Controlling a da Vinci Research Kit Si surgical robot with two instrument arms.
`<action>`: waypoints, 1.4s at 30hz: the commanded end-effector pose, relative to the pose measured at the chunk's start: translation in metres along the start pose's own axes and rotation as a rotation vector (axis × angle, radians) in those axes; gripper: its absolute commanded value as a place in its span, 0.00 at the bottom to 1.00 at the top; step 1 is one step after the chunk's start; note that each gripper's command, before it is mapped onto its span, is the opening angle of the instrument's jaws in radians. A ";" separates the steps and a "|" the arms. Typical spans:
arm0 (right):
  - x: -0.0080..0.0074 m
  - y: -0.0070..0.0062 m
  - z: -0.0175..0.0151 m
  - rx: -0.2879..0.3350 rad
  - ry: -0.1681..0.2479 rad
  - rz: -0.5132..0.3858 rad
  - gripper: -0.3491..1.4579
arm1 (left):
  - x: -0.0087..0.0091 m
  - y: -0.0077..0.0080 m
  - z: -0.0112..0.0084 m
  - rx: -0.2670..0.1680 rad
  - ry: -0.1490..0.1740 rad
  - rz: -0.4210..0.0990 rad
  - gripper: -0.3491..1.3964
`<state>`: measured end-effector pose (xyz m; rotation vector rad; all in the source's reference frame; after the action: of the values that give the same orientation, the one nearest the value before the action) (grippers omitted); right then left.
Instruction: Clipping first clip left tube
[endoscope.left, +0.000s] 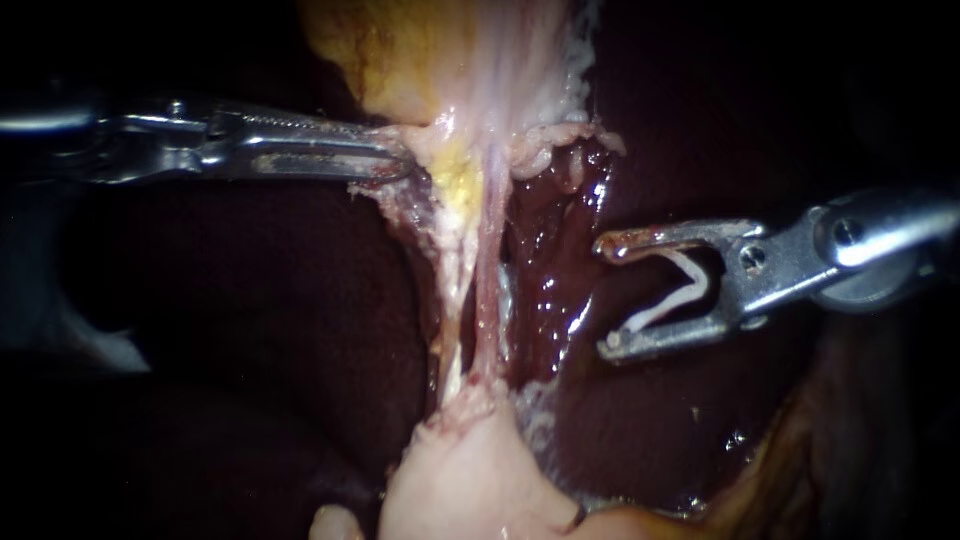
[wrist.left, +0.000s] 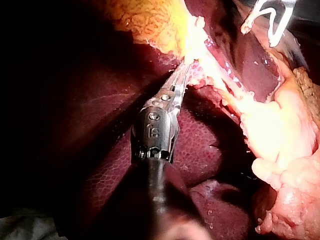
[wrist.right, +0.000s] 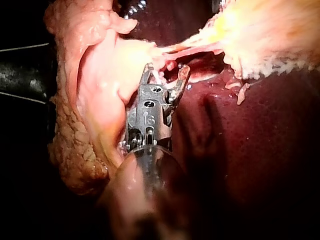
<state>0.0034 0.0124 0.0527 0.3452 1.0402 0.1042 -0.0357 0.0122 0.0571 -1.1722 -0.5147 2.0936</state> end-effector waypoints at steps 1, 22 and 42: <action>0.0000 0.0000 0.0000 0.000 0.000 0.000 0.44 | 0.0000 0.0001 -0.0001 0.000 0.000 -0.001 0.00; 0.0002 -0.0002 0.0000 0.000 0.000 0.001 0.44 | 0.0048 0.0017 -0.0112 0.017 0.059 -0.044 0.00; 0.0032 -0.0027 0.0081 0.088 0.022 0.089 0.43 | 0.0047 0.0025 -0.0107 0.030 0.061 -0.039 0.00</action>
<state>0.0123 0.0086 0.0531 0.4760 1.0544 0.1459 -0.0291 0.0140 0.0472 -1.1961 -0.4738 2.0188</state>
